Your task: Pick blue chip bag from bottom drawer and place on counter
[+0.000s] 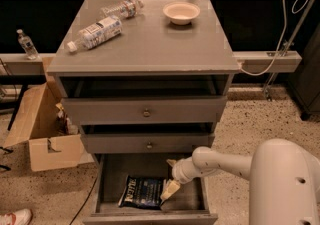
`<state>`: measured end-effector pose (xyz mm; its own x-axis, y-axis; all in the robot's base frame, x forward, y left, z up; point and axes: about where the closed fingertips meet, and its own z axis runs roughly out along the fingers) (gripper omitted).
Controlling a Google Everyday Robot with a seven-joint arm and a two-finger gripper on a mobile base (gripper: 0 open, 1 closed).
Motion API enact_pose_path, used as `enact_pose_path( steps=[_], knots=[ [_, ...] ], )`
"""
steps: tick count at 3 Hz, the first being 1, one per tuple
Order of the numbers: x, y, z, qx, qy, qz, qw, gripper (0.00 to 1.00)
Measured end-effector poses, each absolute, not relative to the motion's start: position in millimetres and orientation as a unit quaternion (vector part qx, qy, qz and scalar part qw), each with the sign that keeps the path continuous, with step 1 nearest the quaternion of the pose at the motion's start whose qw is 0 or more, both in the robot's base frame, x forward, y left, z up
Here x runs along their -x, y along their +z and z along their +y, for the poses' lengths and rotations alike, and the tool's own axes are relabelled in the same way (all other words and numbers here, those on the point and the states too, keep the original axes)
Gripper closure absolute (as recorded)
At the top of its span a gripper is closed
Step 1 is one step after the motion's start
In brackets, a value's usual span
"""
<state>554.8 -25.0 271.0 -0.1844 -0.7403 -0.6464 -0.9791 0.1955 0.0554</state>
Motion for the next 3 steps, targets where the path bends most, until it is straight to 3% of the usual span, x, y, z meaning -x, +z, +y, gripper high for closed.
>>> enact_pose_path(
  steps=[3],
  knots=[
    [-568, 165, 25, 0.61, 0.23, 0.731, 0.2, 0.0]
  ],
)
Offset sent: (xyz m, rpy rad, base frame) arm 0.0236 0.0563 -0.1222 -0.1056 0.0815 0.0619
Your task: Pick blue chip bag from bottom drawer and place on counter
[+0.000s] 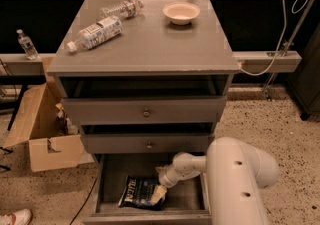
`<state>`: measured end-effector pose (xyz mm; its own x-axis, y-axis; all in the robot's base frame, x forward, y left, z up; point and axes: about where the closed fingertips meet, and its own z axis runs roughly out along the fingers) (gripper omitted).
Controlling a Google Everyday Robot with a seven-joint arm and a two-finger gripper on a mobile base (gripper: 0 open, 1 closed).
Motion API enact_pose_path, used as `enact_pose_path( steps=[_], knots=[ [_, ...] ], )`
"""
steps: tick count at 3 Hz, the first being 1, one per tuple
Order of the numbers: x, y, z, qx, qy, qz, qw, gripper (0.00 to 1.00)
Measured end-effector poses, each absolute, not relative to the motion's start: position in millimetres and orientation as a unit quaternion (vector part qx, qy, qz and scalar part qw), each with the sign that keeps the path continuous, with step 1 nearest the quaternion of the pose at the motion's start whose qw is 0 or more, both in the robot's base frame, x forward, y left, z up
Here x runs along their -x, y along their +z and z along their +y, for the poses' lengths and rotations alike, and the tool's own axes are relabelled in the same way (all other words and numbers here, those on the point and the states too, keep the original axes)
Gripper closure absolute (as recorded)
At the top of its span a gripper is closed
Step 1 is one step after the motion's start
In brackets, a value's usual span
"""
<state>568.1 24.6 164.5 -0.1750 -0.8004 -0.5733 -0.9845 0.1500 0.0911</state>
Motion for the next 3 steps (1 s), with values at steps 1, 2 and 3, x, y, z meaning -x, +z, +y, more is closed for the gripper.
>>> enact_pose_path(
  steps=[1, 2, 3],
  knots=[
    [-571, 133, 31, 0.615, 0.211, 0.734, 0.196, 0.0],
    [-569, 120, 31, 0.616, 0.205, 0.736, 0.193, 0.0],
    [-565, 112, 29, 0.616, 0.202, 0.737, 0.191, 0.26]
  ],
)
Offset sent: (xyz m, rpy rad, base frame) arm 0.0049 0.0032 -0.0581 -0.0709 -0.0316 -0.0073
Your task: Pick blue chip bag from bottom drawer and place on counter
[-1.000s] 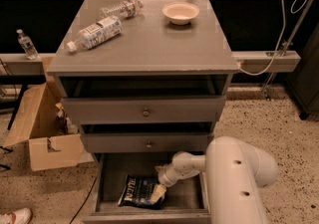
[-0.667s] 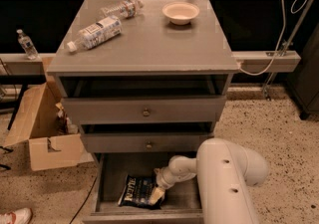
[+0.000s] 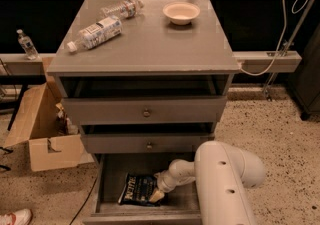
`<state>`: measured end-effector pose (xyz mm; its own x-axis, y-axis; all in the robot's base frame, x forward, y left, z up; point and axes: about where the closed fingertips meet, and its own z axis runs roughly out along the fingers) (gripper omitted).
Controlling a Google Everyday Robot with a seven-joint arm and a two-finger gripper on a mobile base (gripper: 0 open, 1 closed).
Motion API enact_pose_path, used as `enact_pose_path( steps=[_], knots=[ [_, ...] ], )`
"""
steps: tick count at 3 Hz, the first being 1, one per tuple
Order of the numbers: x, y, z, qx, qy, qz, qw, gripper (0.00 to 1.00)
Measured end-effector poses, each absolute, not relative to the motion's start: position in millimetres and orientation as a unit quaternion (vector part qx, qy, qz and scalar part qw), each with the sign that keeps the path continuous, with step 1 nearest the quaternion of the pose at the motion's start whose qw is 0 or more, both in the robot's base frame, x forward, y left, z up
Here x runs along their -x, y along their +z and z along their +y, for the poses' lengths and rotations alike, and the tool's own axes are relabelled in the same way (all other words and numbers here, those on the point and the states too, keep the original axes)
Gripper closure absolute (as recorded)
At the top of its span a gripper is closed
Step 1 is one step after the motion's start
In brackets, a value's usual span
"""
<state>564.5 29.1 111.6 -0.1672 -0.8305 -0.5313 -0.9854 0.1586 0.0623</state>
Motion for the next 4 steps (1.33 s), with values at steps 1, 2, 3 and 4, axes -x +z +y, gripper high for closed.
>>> enact_pose_path(
  steps=[1, 2, 3, 4],
  knots=[
    [-562, 112, 28, 0.617, 0.199, 0.736, 0.194, 0.5],
    [-559, 121, 25, 0.617, 0.202, 0.731, 0.207, 0.74],
    [-558, 151, 17, 0.622, 0.213, 0.714, 0.242, 0.97],
    [-559, 196, -2, 0.628, 0.228, 0.684, 0.293, 1.0]
  ],
)
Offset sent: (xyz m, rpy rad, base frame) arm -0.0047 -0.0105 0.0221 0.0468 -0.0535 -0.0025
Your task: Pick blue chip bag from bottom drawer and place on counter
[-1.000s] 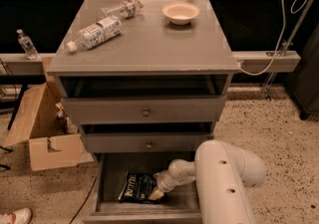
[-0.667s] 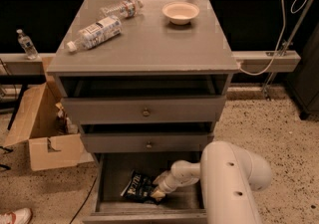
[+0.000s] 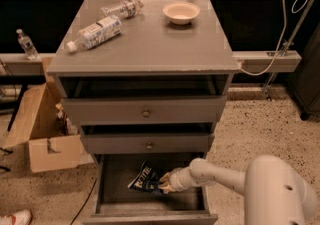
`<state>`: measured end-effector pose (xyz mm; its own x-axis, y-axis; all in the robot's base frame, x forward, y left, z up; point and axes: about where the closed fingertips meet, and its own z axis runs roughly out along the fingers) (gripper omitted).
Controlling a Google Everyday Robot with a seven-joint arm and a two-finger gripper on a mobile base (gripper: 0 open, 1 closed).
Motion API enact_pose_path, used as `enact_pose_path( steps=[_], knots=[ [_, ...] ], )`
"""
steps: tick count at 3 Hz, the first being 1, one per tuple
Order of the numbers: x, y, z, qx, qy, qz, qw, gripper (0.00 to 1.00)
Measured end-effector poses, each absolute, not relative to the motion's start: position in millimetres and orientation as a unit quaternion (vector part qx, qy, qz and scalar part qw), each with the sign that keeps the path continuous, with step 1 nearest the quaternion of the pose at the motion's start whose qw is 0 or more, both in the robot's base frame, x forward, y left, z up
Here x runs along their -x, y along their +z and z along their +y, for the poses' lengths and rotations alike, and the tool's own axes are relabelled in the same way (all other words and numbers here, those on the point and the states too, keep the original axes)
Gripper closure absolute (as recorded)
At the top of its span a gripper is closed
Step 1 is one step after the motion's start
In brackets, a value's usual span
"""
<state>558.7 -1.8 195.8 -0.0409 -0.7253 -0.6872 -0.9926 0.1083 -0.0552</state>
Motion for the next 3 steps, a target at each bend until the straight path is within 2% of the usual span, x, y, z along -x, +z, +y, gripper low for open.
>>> enact_pose_path(
  steps=[1, 3],
  knots=[
    [-551, 251, -46, 0.641, 0.235, 0.646, 0.342, 1.0],
    [-543, 283, -53, 0.662, 0.23, 0.628, 0.339, 1.0]
  ],
)
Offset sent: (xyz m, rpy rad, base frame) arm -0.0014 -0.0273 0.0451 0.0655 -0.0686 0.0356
